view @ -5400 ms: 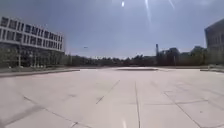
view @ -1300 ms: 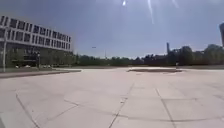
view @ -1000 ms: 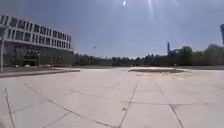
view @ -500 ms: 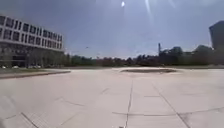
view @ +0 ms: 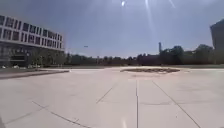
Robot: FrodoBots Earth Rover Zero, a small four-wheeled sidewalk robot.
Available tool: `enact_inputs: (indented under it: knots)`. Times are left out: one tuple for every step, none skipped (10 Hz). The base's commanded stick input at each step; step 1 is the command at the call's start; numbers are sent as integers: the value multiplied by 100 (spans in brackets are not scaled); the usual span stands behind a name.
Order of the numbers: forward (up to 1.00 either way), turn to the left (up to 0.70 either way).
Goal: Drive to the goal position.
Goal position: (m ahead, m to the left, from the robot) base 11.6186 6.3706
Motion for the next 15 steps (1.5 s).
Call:
enact_inputs:
  knots:
    - [85, 0]
    - [85, 0]
    - [85, 0]
    - [85, 0]
    - [85, 0]
    - [85, 0]
    - [85, 0]
    - [85, 0]
    - [85, 0]
    - [85, 0]
    - [85, 0]
    - [85, 0]
    - [85, 0]
    - [85, 0]
    - [85, 0]
